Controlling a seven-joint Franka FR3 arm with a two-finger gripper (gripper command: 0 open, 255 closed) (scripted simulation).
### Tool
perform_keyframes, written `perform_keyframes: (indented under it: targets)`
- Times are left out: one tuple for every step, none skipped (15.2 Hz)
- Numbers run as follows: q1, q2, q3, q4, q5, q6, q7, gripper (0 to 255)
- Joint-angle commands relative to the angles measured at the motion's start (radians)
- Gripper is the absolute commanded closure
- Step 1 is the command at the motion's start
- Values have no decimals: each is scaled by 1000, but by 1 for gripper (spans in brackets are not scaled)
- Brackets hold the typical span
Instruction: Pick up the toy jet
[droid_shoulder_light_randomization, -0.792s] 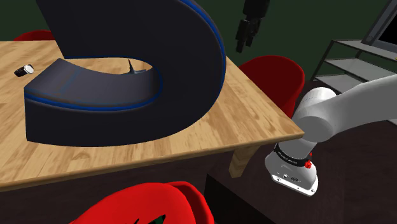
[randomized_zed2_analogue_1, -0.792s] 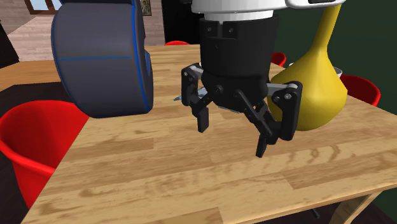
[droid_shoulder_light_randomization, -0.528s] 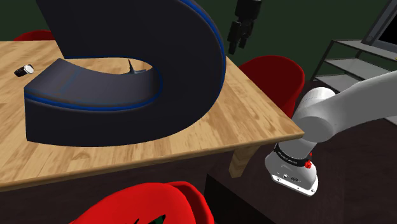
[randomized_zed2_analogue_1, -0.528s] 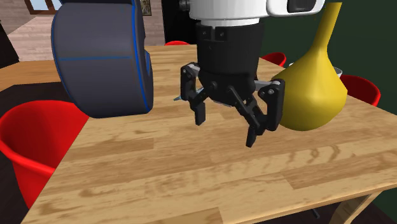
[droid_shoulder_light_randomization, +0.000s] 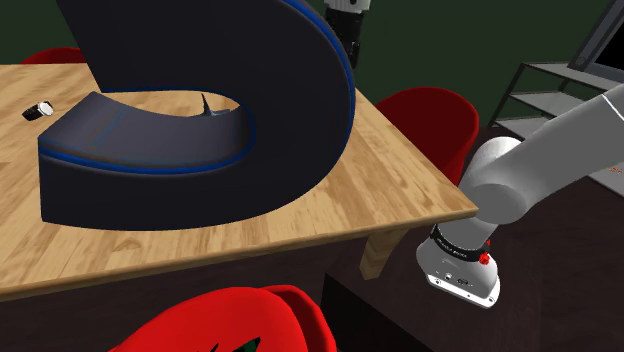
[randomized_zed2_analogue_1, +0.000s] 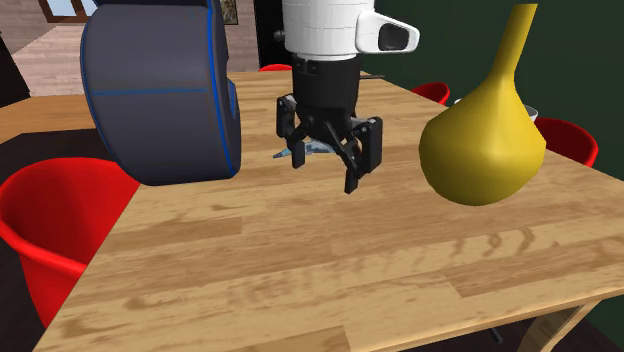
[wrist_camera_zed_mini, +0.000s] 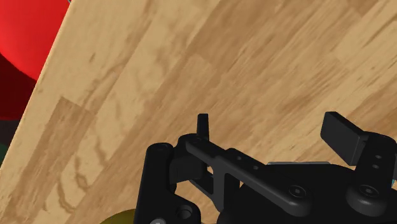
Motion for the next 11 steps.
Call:
perform_keyframes:
  targets:
    - [4, 65, 23, 46, 16, 22, 39, 0]
    - [6, 95, 35, 65, 24, 34, 60, 0]
    - [8, 127, 47, 87, 30, 46, 80, 0]
    - [10, 158, 59, 109, 35, 57, 100, 0]
    - [13, 191, 71, 132, 39, 67, 121, 0]
    - [15, 224, 82, 157, 43, 77, 141, 0]
    - [17, 257, 93, 183, 45, 87, 162, 0]
    - [20, 291, 103, 211, 46, 95, 182, 0]
    - [22, 325, 114, 240, 46, 103, 203, 0]
    - [25, 360, 123, 270, 46, 110, 223, 0]
    - [28, 395, 133, 301, 44, 116, 244, 0]
